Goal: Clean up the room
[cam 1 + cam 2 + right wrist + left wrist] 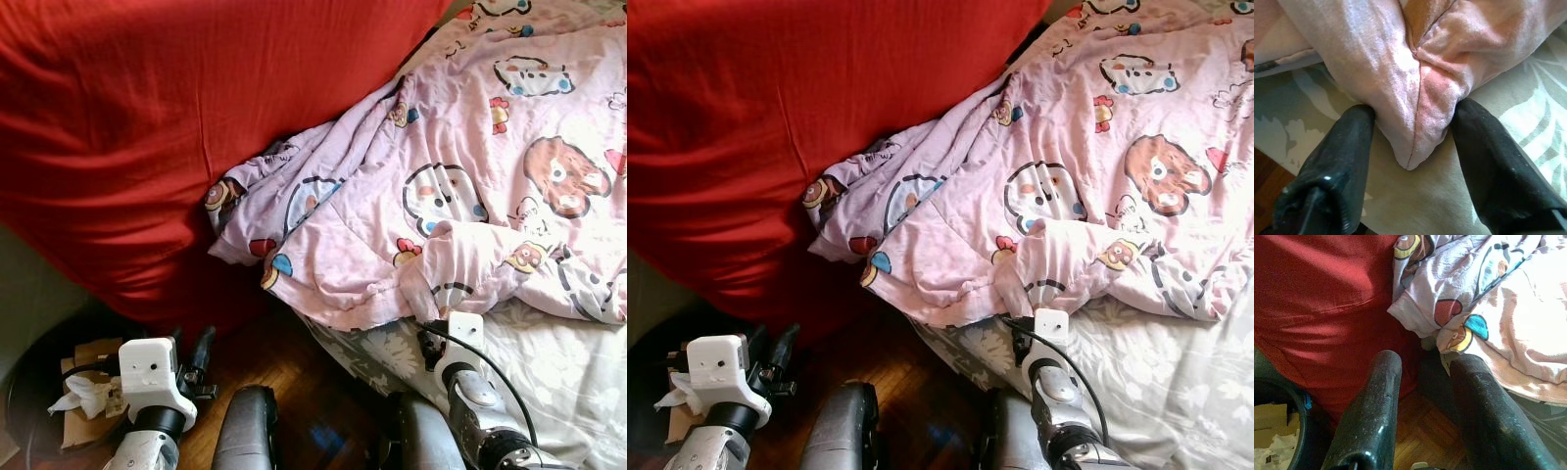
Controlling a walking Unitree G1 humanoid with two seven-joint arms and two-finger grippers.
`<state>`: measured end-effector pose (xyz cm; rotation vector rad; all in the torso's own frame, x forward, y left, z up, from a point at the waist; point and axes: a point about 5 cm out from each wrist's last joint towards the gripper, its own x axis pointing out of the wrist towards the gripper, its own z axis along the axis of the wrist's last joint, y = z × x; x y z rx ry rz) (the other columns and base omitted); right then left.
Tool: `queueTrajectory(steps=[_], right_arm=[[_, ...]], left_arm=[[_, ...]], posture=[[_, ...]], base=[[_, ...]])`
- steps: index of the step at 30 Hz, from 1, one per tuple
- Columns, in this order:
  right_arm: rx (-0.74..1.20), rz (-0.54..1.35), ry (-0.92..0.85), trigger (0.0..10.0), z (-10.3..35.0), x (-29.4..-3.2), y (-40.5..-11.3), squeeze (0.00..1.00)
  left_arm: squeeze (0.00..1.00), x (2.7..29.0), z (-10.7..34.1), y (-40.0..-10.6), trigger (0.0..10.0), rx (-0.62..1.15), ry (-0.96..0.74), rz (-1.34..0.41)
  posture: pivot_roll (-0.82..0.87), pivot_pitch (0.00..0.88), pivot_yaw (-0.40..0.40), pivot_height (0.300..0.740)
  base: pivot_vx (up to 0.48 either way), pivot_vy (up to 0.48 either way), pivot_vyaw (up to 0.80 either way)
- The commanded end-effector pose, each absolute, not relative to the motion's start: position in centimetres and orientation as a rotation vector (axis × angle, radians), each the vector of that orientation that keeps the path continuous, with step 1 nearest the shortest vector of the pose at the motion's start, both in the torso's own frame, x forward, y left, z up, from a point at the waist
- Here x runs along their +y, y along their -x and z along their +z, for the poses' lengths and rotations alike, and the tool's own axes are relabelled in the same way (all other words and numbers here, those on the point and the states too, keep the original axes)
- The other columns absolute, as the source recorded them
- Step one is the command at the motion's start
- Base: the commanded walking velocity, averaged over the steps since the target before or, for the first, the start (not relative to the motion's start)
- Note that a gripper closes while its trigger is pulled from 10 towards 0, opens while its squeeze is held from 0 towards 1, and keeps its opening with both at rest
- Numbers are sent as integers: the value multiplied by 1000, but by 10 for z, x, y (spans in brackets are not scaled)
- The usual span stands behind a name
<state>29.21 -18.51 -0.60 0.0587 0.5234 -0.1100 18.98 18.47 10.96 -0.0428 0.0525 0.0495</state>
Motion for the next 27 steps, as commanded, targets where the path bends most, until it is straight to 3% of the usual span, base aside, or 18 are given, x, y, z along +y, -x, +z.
queueTrajectory(steps=[1, 16, 25, 27], right_arm=[[574, -117, -71, 0, -16, -185, -282, 0], [552, -115, -40, 0, -13, -190, -284, 0], [543, -123, -30, 0, -12, -198, -283, 0], [535, -137, -42, 0, -12, -201, -282, 0]], left_arm=[[0, 188, 108, -185, 10000, 74, 42, 65], [0, 191, 96, -189, 10000, 93, 47, 90], [0, 200, 73, -201, 10000, 125, 43, 117], [0, 202, 63, -208, 10000, 141, 46, 122]], posture=[[263, 280, 25, 625], [250, 234, 11, 625], [204, 128, -9, 625], [177, 67, -11, 625]], base=[[0, 0, 0], [0, 0, 0], [0, 0, 0], [0, 0, 0]])
